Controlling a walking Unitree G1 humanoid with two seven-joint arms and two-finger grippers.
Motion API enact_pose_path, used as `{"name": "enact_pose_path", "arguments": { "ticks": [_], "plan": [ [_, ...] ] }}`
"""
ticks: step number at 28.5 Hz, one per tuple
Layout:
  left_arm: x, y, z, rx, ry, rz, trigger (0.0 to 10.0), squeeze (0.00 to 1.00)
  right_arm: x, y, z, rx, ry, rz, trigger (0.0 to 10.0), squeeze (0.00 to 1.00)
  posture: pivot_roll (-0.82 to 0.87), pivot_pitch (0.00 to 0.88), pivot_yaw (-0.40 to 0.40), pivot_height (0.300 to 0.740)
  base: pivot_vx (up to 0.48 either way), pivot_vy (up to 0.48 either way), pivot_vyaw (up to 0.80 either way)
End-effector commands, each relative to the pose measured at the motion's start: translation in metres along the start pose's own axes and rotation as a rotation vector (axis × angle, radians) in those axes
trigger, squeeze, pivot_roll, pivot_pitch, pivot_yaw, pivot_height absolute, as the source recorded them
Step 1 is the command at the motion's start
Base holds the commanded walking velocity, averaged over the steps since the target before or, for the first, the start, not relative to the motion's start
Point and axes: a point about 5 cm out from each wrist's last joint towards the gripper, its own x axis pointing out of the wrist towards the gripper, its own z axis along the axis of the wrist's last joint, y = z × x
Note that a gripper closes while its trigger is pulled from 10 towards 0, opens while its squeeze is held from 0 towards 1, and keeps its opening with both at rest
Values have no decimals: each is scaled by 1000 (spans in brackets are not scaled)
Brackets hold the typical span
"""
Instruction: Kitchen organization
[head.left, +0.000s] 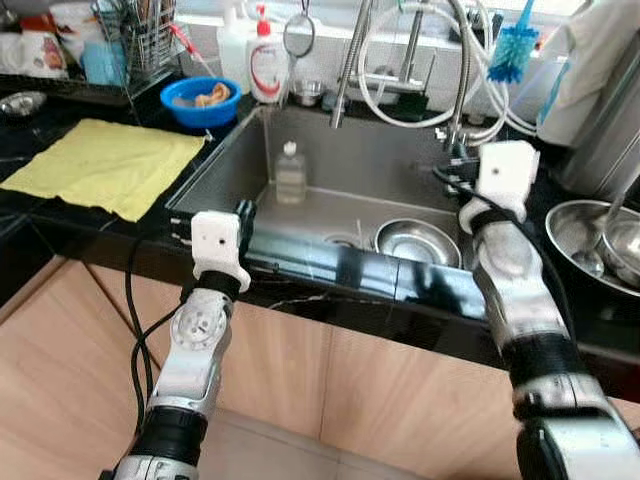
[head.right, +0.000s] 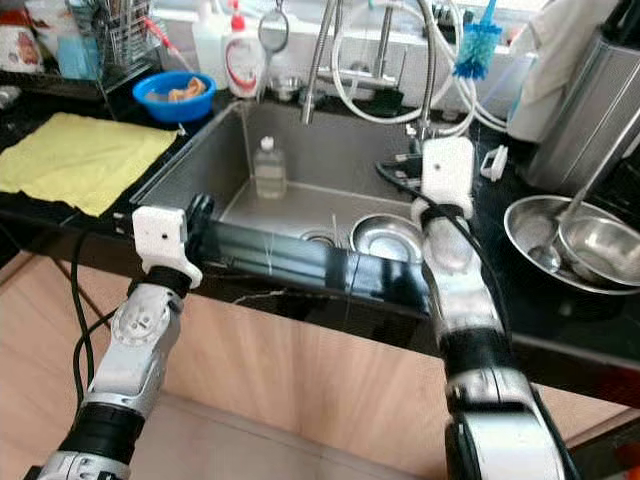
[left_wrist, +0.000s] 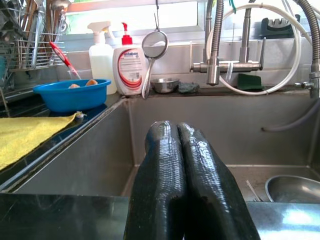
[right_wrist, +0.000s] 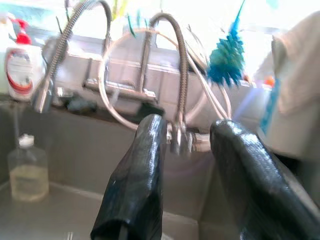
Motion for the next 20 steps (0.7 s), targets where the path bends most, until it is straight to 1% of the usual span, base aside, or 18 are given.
{"name": "enact_pose_path", "arguments": {
  "ticks": [1, 3, 5, 6, 7, 8, 9, 10, 11, 14, 16, 17, 18, 19, 20],
  "plan": [
    [0, 1, 4, 5, -10, -3, 10000, 0, -9, -11, 3, 12, -1, -69, 10000, 0, 86, 0, -29, 740, 0, 0, 0],
    [1, 0, 3, 3, -7, -4, 10000, 0, -18, -16, -2, 18, 24, -103, 10000, 0, 77, 0, -23, 740, 0, 0, 0],
    [7, -2, 4, 2, -11, -18, 10000, 0, -23, -29, -11, 51, 85, -174, 10000, 0, 68, 0, -9, 740, 0, 0, 0],
    [7, -2, 4, 2, -11, -18, 10000, 0, -23, -29, -11, 51, 85, -174, 10000, 0, 68, 0, -9, 740, 0, 0, 0],
    [9, -1, 7, 2, -19, -21, 10000, 0, -24, -36, -10, 49, 94, -203, 10000, 0, 64, 0, -7, 740, 0, 0, 0],
    [9, -1, 7, 2, -20, -21, 10000, 0, -25, -38, -9, 45, 89, -206, 10000, 0, 64, 0, -7, 740, 0, 0, 0],
    [9, -1, 7, 2, -20, -21, 10000, 0, -25, -38, -9, 45, 89, -206, 10000, 0, 64, 0, -7, 740, 0, 0, 0],
    [8, -1, 6, 6, -17, -22, 10000, 0, -29, -39, -9, 24, 89, -206, 10000, 0, 67, 0, -11, 740, 0, 0, 0],
    [8, 0, 6, 6, -17, -21, 10000, 0, -32, -39, -10, 26, 91, -208, 10000, 0, 73, 0, -13, 740, 0, 0, 0],
    [8, 1, 8, 6, -21, -15, 10000, 0, -42, -39, -9, 47, 86, -217, 10000, 0, 71, 0, -12, 740, 0, 0, 0],
    [8, 1, 8, 7, -21, -14, 10000, 0, -45, -39, -9, 56, 83, -223, 10000, 0, 71, 0, -12, 740, 0, 0, 0],
    [7, 1, 7, 7, -19, -16, 10000, 0, -48, -37, -9, 65, 85, -205, 10000, 0, 68, 0, -10, 740, 0, 0, 0],
    [6, 1, 6, 7, -16, -18, 10000, 0, -51, -35, -8, 65, 76, -191, 10000, 867, 65, 0, -10, 740, 0, 0, 0],
    [5, 0, 5, 7, -14, -19, 10000, 0, -53, -34, -7, 63, 70, -181, 10000, 867, 65, 0, -10, 740, 0, 0, 0],
    [5, 0, 4, 5, -10, -18, 10000, 0, -58, -35, -7, 75, 72, -194, 10000, 1000, 64, 0, -9, 740, 0, 0, 0]
  ]
}}
